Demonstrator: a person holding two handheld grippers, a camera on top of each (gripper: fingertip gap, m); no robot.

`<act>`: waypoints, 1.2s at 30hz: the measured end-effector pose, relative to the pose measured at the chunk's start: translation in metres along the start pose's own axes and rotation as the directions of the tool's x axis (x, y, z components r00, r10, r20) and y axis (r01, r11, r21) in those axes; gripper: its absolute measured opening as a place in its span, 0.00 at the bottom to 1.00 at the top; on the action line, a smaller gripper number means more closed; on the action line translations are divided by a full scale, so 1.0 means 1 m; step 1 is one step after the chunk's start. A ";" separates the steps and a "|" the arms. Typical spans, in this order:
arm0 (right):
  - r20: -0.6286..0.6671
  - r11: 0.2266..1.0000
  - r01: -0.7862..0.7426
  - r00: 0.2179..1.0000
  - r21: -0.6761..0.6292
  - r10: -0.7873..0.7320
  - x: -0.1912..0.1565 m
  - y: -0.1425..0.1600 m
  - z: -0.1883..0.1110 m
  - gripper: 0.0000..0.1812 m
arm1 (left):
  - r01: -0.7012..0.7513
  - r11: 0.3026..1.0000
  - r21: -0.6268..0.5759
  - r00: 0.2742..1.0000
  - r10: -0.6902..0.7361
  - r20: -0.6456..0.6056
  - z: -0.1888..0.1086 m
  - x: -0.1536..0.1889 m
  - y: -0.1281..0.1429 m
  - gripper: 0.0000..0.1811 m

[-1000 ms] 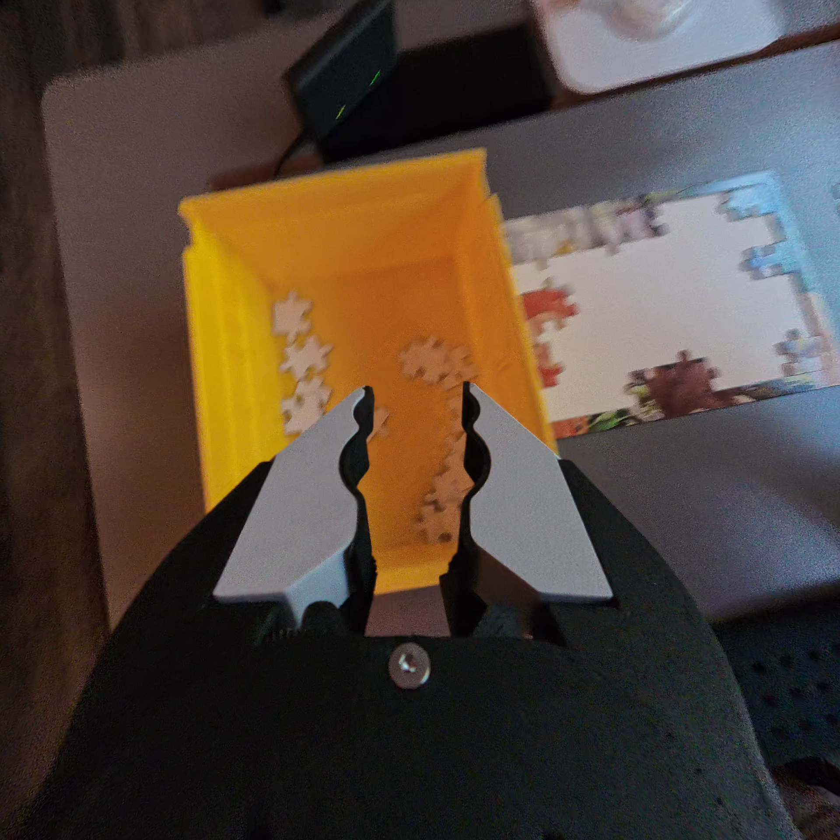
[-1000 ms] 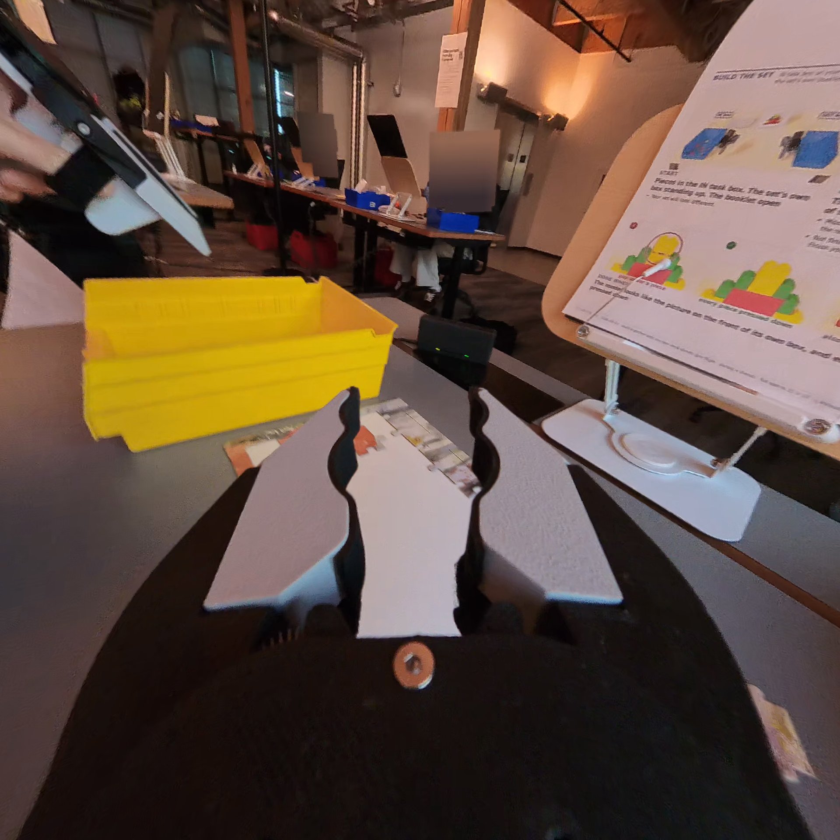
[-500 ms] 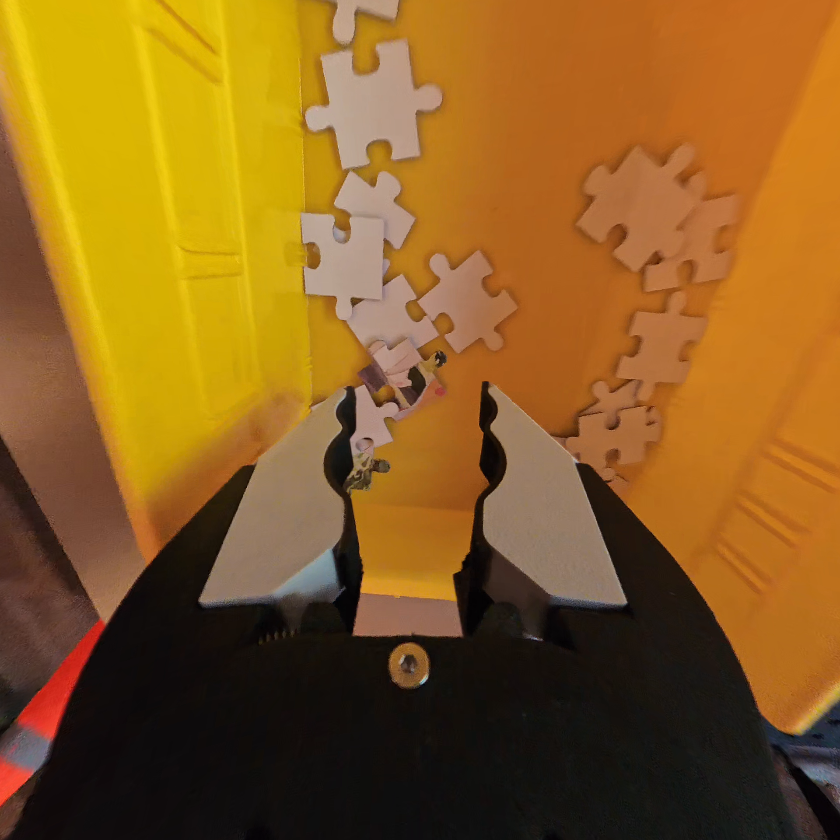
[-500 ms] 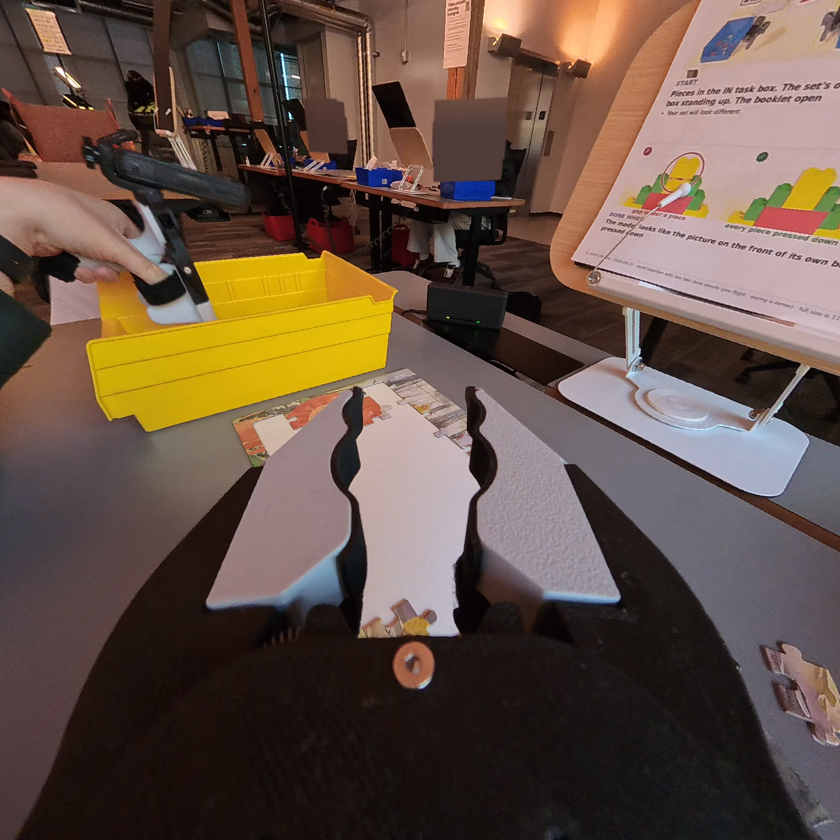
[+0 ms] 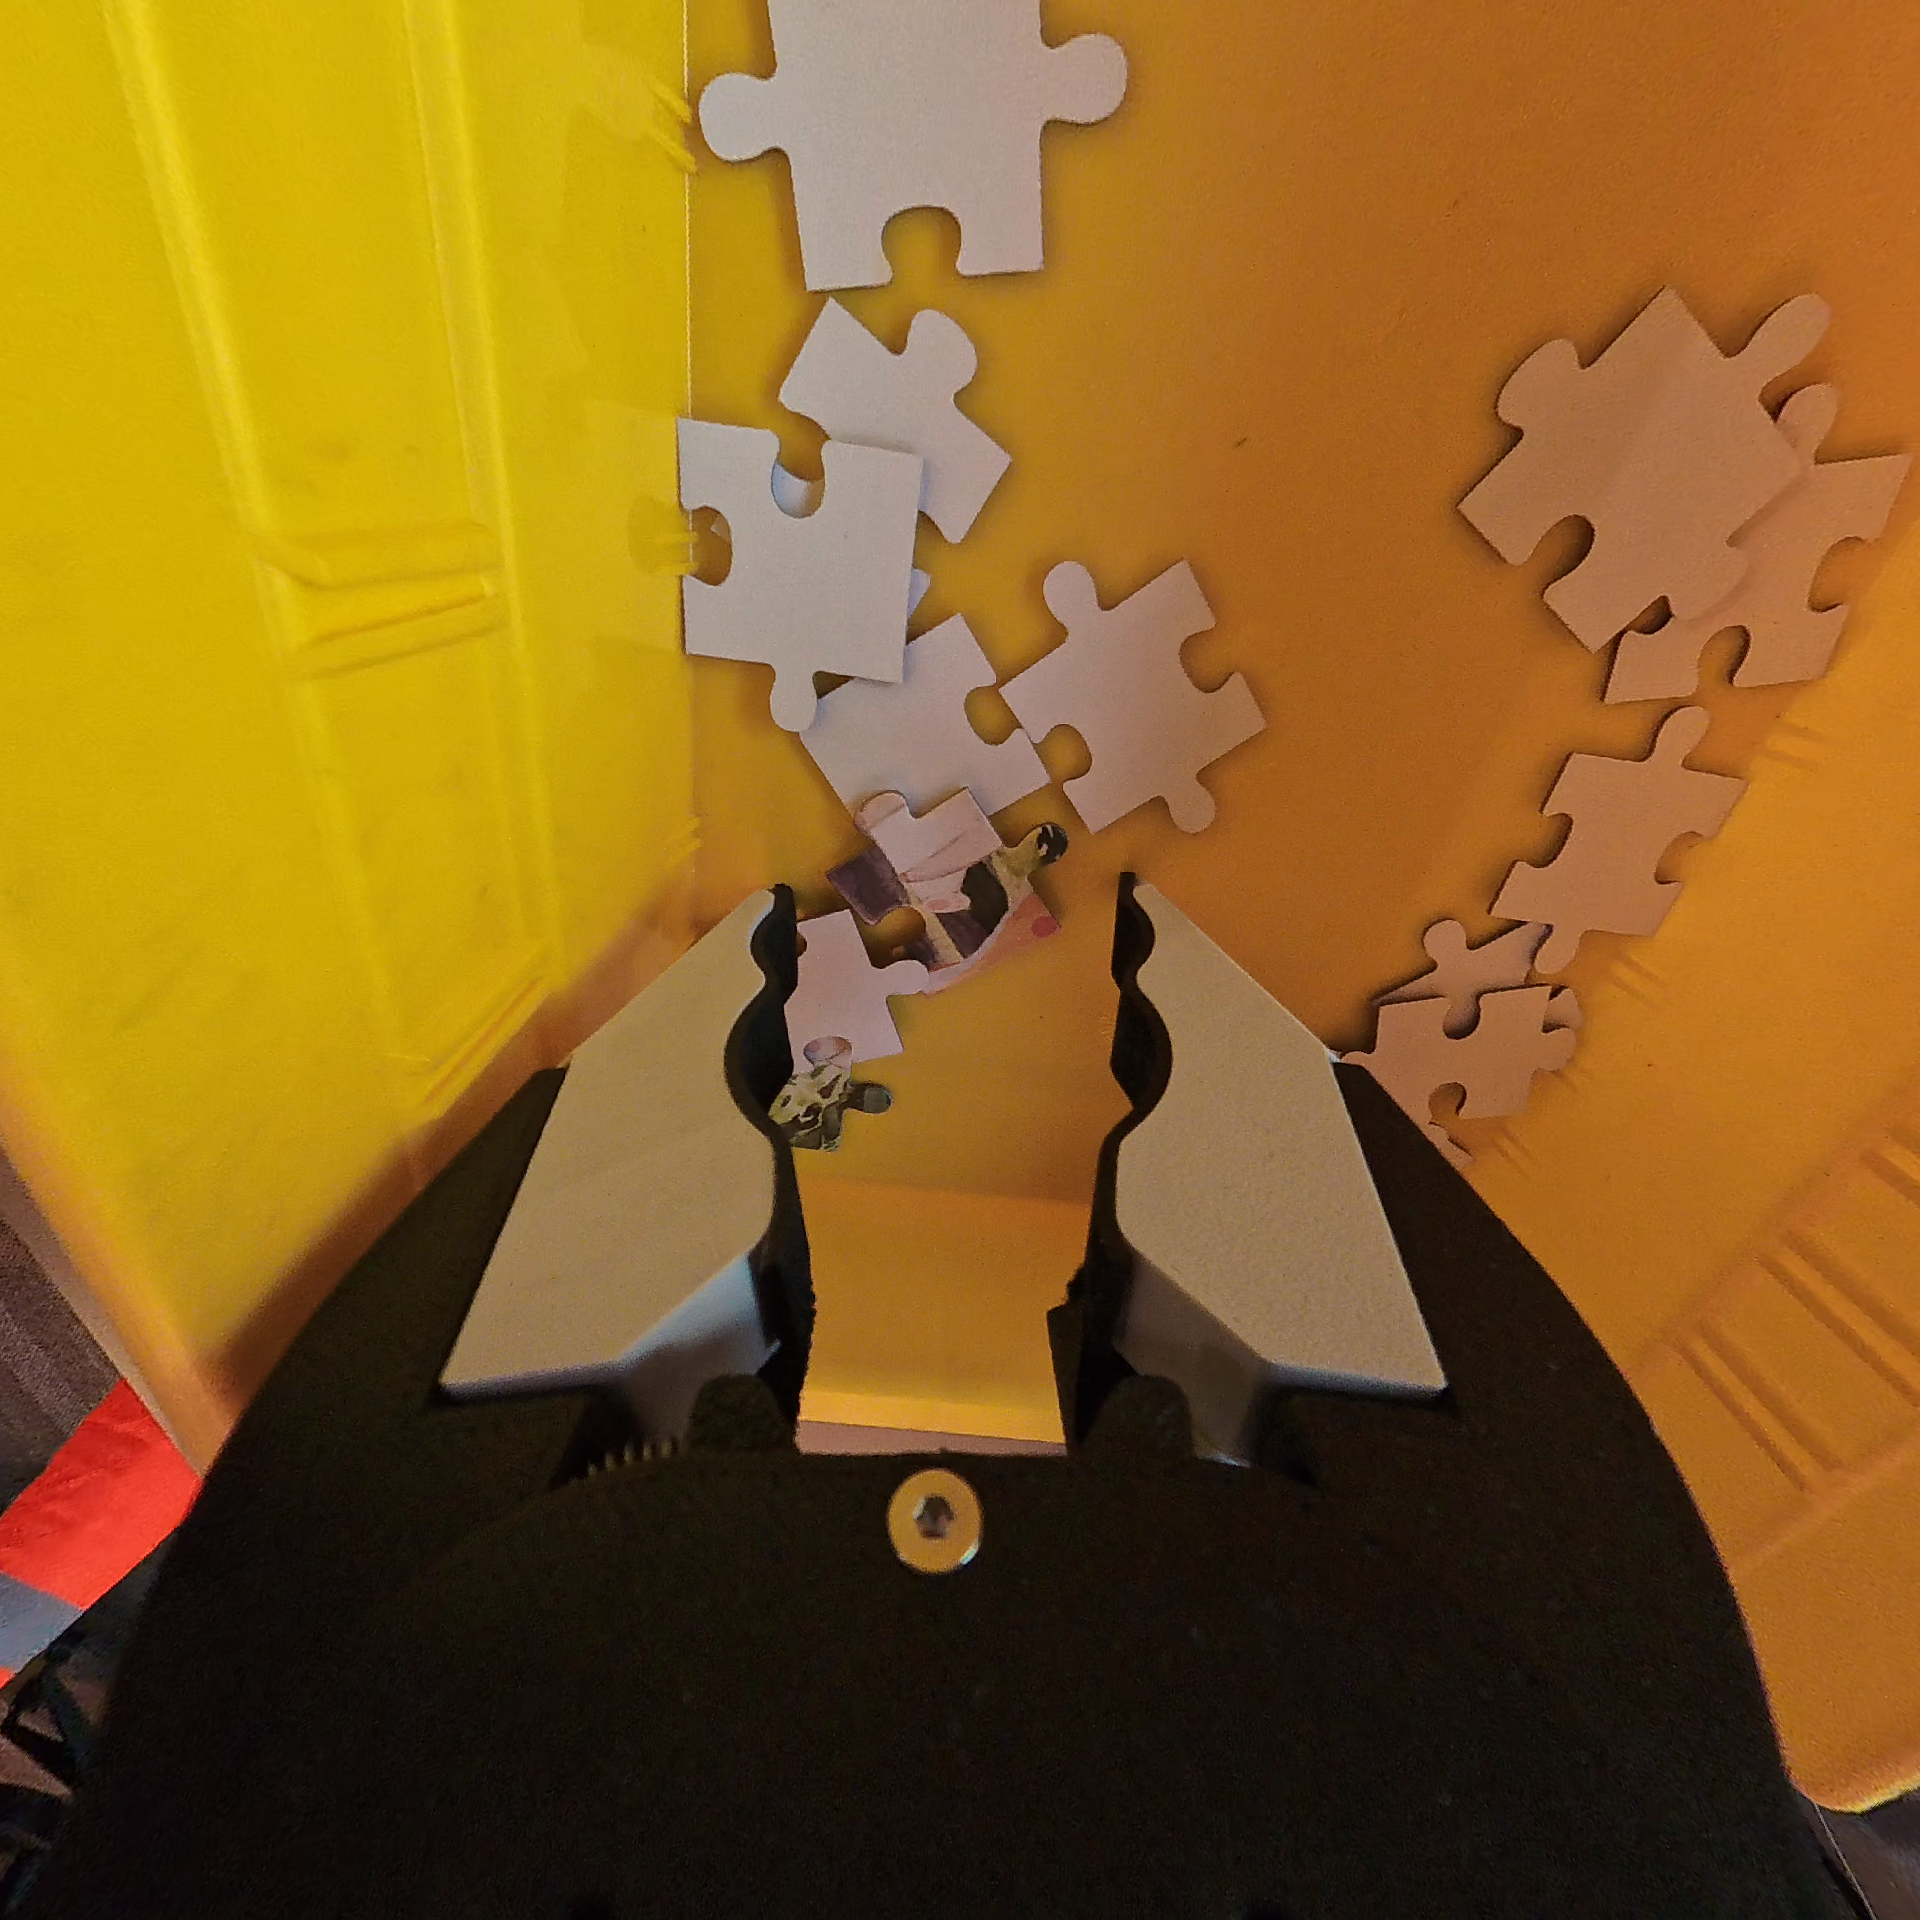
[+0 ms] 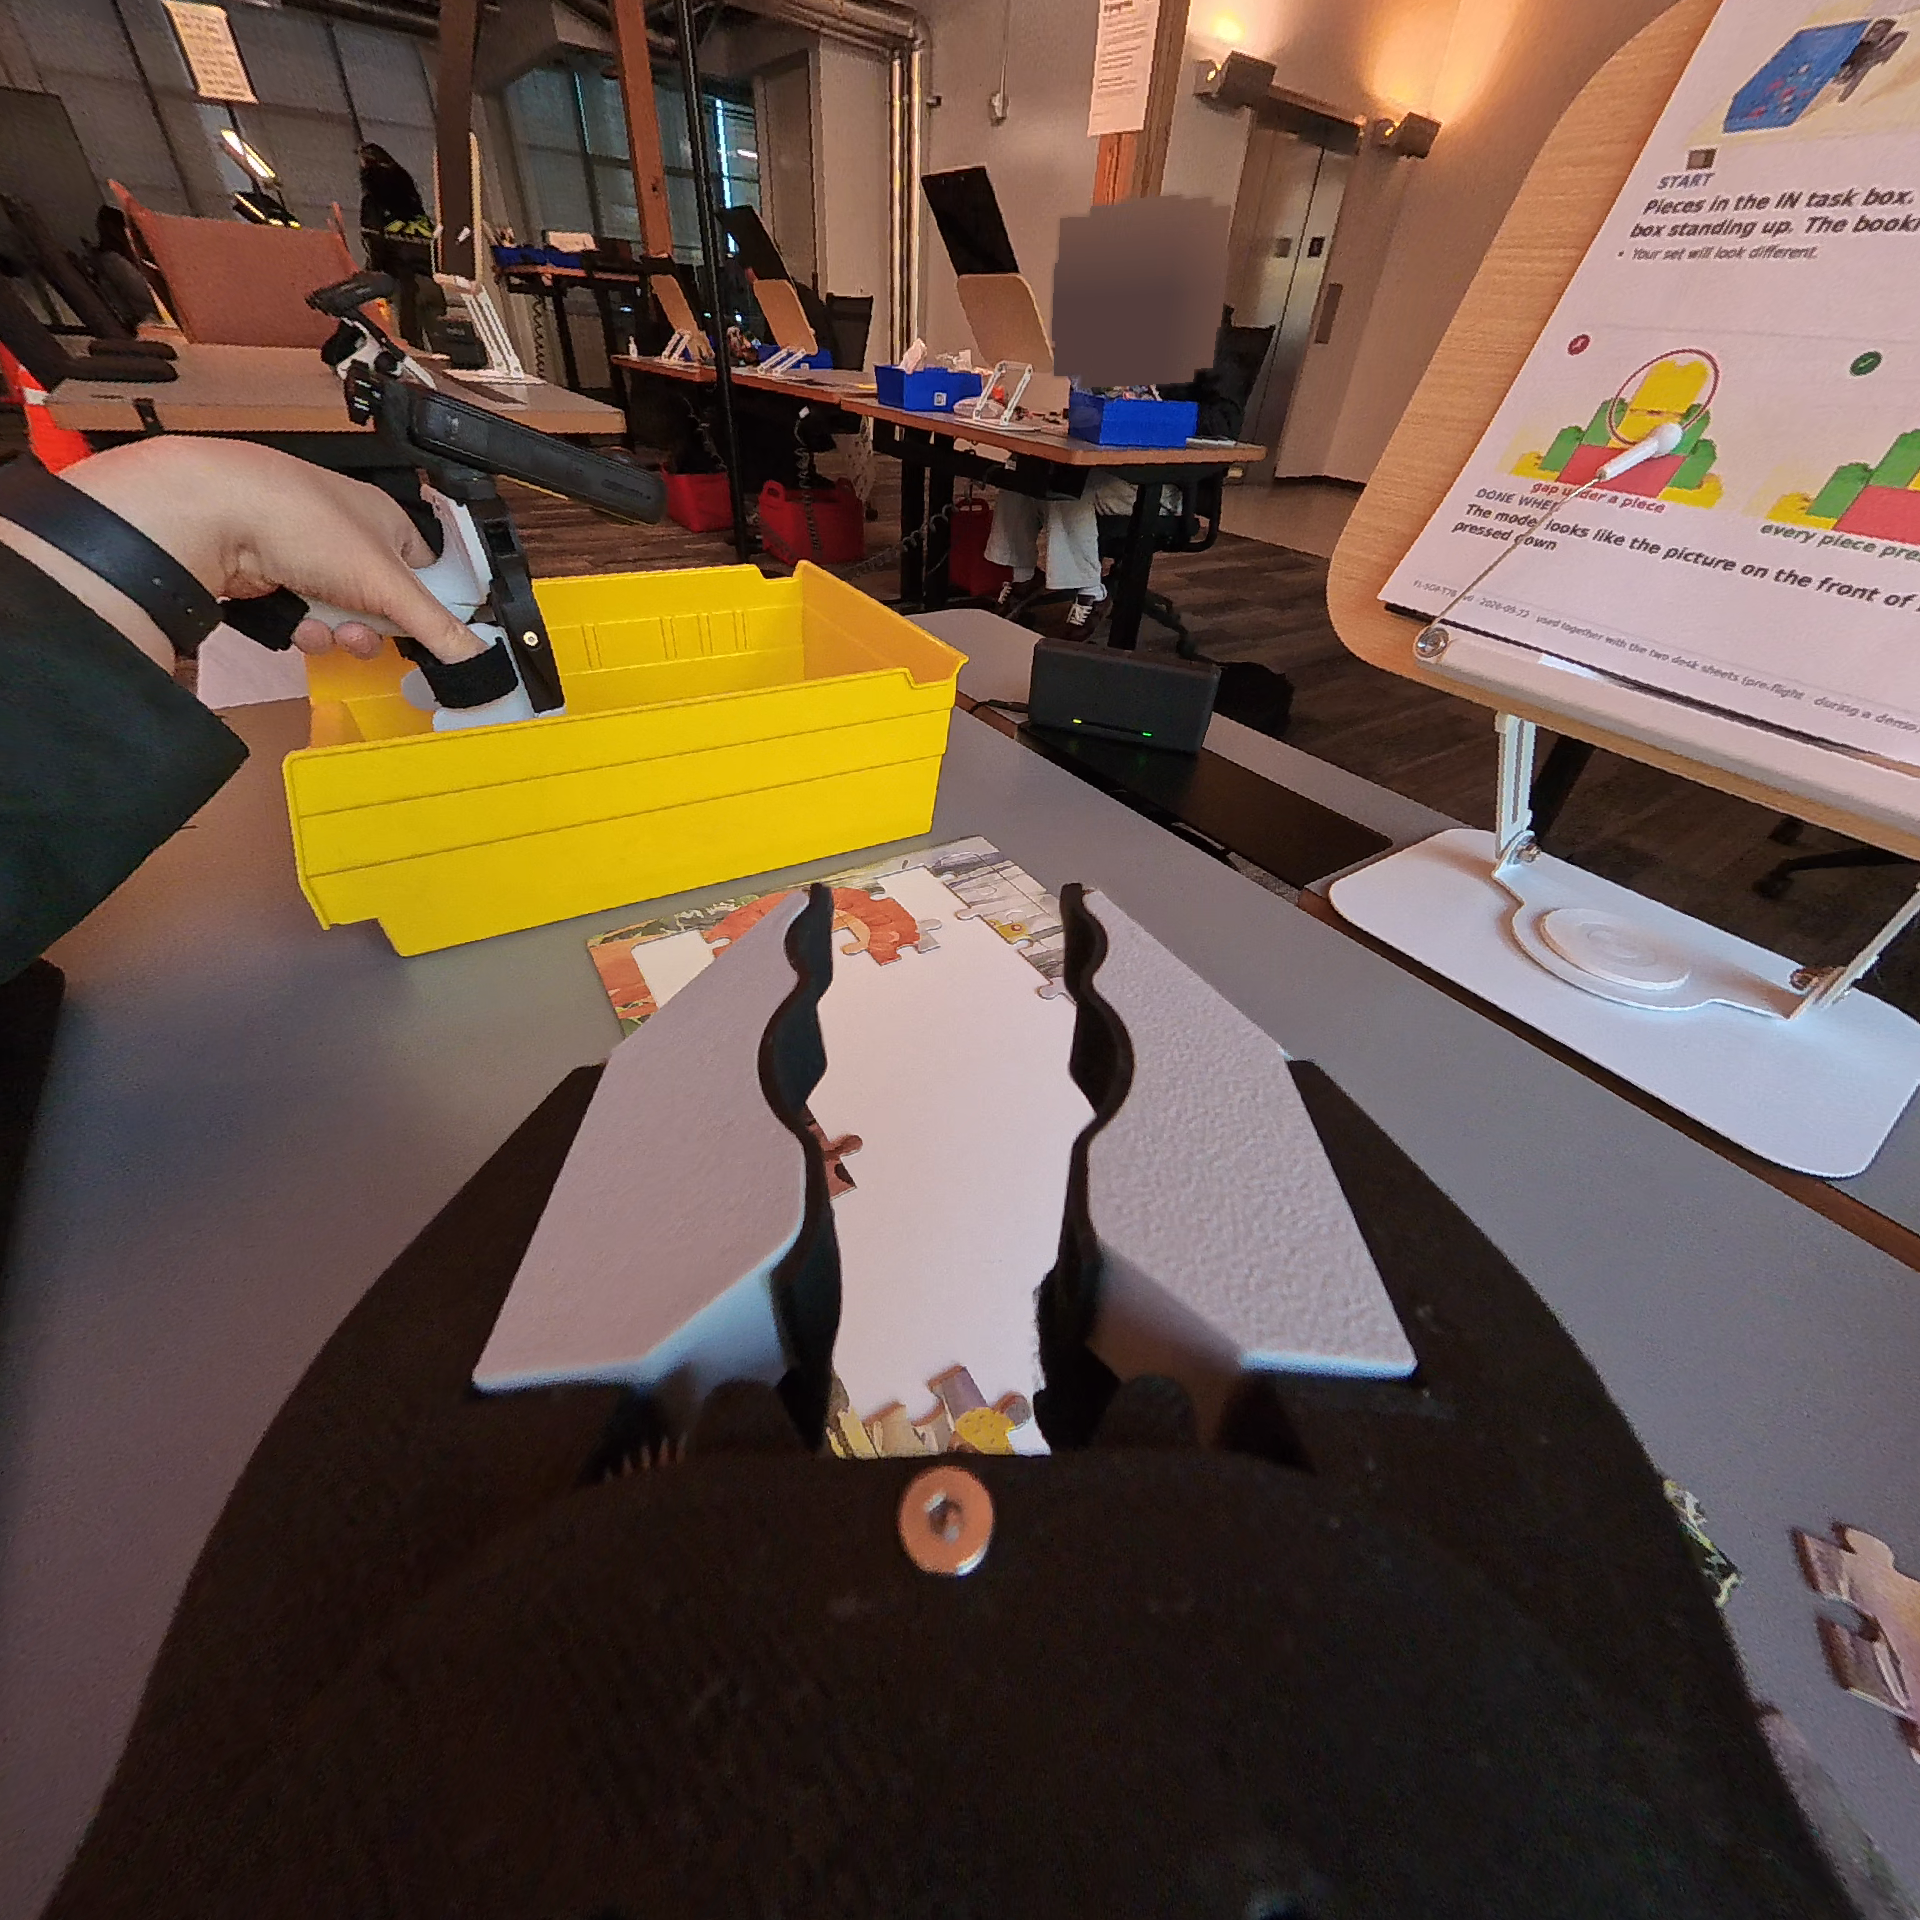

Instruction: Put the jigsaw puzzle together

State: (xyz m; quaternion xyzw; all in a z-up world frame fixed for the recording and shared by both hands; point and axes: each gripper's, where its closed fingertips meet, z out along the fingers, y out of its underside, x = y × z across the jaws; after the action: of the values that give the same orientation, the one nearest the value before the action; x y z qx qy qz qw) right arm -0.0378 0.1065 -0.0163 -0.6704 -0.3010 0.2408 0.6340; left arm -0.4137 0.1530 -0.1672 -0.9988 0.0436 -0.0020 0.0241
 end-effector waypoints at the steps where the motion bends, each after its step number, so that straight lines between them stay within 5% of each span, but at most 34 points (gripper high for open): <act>1: -0.001 1.000 -0.002 1.000 -0.001 0.002 0.001 0.000 0.000 0.24 | 0.000 1.000 0.000 1.000 0.000 0.000 0.000 0.000 0.000 0.33; 19: -0.016 1.000 0.001 1.000 -0.015 -0.002 0.008 0.003 -0.003 0.24 | -0.010 1.000 0.003 1.000 0.010 -0.007 -0.003 0.003 0.000 0.19; 26: -0.035 1.000 0.001 0.999 -0.016 -0.002 0.015 0.006 -0.004 0.24 | -0.006 0.982 0.189 0.998 0.019 -0.064 -0.043 0.021 -0.021 0.20; 32: -0.073 0.998 0.047 0.996 0.037 -0.045 0.021 0.001 -0.006 0.24 | -0.060 0.810 0.583 0.898 0.299 -0.323 -0.141 0.118 -0.055 0.19; 36: 0.027 0.982 0.114 0.992 0.149 -0.119 -0.007 -0.015 -0.007 0.24 | 0.006 0.657 0.754 0.604 0.598 -0.526 -0.217 0.221 -0.044 0.19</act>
State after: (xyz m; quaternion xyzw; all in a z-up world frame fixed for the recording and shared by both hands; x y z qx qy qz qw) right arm -0.0392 0.0970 -0.0013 -0.5984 -0.3324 0.2367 0.6895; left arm -0.1907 0.1667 0.0525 -0.7959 0.2261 -0.4188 0.3741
